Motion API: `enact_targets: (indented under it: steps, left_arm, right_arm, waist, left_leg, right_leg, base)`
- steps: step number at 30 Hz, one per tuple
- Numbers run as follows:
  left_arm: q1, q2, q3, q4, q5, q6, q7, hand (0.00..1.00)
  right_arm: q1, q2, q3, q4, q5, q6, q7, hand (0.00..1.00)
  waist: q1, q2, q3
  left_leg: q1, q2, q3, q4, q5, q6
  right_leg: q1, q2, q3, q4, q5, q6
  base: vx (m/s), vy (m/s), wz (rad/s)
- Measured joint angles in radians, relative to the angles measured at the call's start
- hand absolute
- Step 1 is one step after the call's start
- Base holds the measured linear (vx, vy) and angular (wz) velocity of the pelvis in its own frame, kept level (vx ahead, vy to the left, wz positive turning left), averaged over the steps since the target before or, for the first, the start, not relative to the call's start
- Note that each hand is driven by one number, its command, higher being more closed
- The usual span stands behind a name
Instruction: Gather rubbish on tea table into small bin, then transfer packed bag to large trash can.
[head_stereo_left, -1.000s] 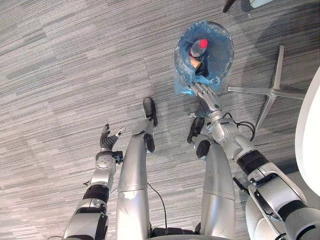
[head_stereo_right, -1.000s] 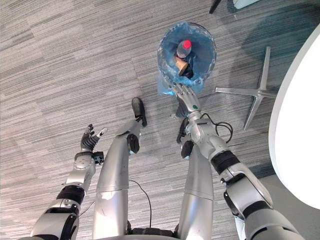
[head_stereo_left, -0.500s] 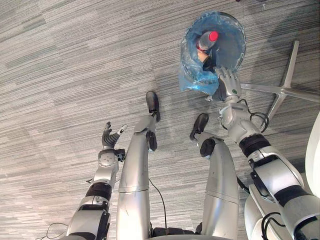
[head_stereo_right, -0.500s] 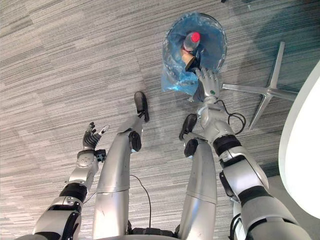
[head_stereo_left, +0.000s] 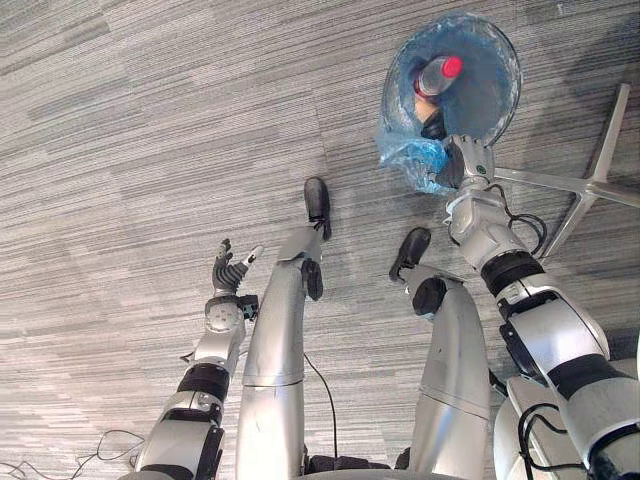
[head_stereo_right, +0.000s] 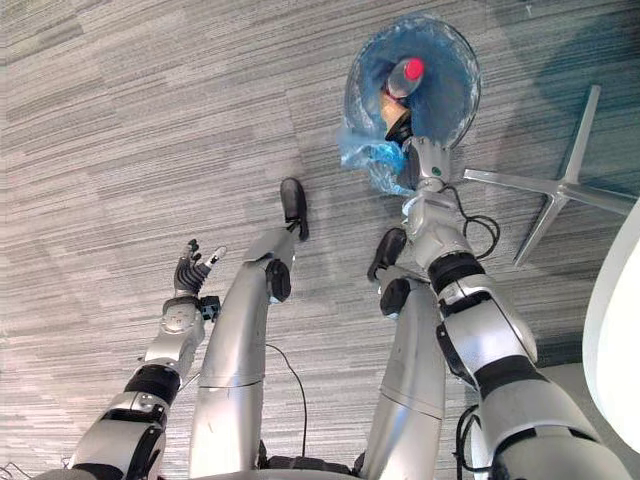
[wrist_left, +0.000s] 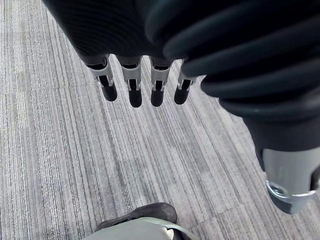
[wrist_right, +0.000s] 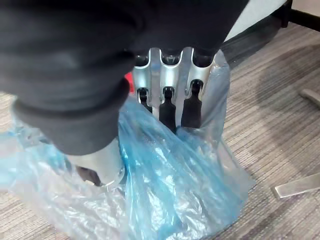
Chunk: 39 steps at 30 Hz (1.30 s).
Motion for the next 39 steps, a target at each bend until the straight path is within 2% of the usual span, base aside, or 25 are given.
enact_targets:
  steps: [10,13,22,26,28,33,37,39]
  left_arm:
    - [0.000,0.000,0.000,0.000,-0.005,0.001,0.000,0.00]
    - [0.000,0.000,0.003,0.000,-0.011,0.004,0.000,0.00]
    - [0.008,-0.011,0.037,-0.002,-0.009,0.027,-0.002,0.00]
    - [0.038,-0.022,0.043,-0.042,0.008,0.042,-0.014,0.00]
    - [0.060,-0.035,0.042,-0.049,0.022,0.045,-0.024,0.00]
    - [0.139,-0.076,-0.024,-0.083,0.061,0.049,-0.046,0.00]
    - [0.205,-0.094,-0.027,-0.079,0.065,0.066,-0.047,0.00]
    - [0.271,-0.100,-0.038,-0.076,0.085,0.073,-0.050,0.00]
  right_arm:
    - [0.004,0.000,-0.009,-0.004,0.070,-0.015,-0.002,1.00]
    - [0.019,0.000,-0.024,-0.051,0.107,-0.016,-0.005,1.00]
    - [0.213,0.088,-0.117,-0.409,0.205,-0.020,-0.032,1.00]
    - [0.347,0.159,-0.161,-0.592,0.225,-0.021,-0.058,1.00]
    - [0.409,0.189,-0.162,-0.659,0.235,-0.023,-0.063,1.00]
    - [0.623,0.235,-0.140,-0.885,0.241,-0.059,-0.068,1.00]
    - [0.740,0.254,-0.118,-0.977,0.241,-0.079,-0.051,1.00]
    - [0.835,0.266,-0.116,-1.022,0.241,-0.089,-0.034,1.00]
  waist:
    - [0.000,0.000,0.000]
    - [-0.001,0.000,0.000]
    - [-0.006,0.000,0.000]
    - [-0.016,-0.001,0.000]
    - [-0.031,-0.001,0.000]
    - [-0.050,-0.003,-0.002]
    - [-0.055,-0.003,-0.004]
    - [-0.055,-0.006,-0.055]
  left_leg:
    - [0.000,0.000,-0.001,0.008,0.000,0.000]
    - [0.000,0.001,-0.001,0.017,0.000,0.000]
    - [0.041,0.015,-0.015,0.035,-0.006,0.007]
    - [0.141,0.018,0.005,0.004,-0.009,0.010]
    - [0.199,0.018,0.012,-0.019,-0.008,0.010]
    - [0.397,0.018,0.031,-0.088,-0.009,0.008]
    - [0.551,0.011,0.043,-0.153,-0.008,0.001]
    - [0.640,0.000,0.045,-0.206,-0.007,-0.003]
  right_leg:
    - [0.000,-0.001,0.001,0.008,0.000,0.000]
    - [0.002,-0.001,0.001,0.009,0.000,0.000]
    - [0.058,0.010,-0.011,0.013,-0.001,-0.002]
    - [0.146,0.011,-0.005,-0.008,-0.009,-0.001]
    - [0.206,0.012,-0.010,-0.035,-0.007,0.003]
    - [0.404,0.028,-0.006,-0.126,0.006,0.011]
    - [0.555,0.035,-0.007,-0.199,0.013,0.019]
    - [0.643,0.037,-0.014,-0.255,0.016,0.023]
  base:
    - [-0.06,0.011,0.00]
    - [-0.04,0.010,-0.01]
    - [-0.06,0.004,-0.03]
    - [-0.08,-0.033,0.00]
    - [-0.06,-0.039,-0.01]
    - [-0.01,-0.059,-0.09]
    - [0.08,-0.069,-0.06]
    - [0.14,-0.073,0.03]
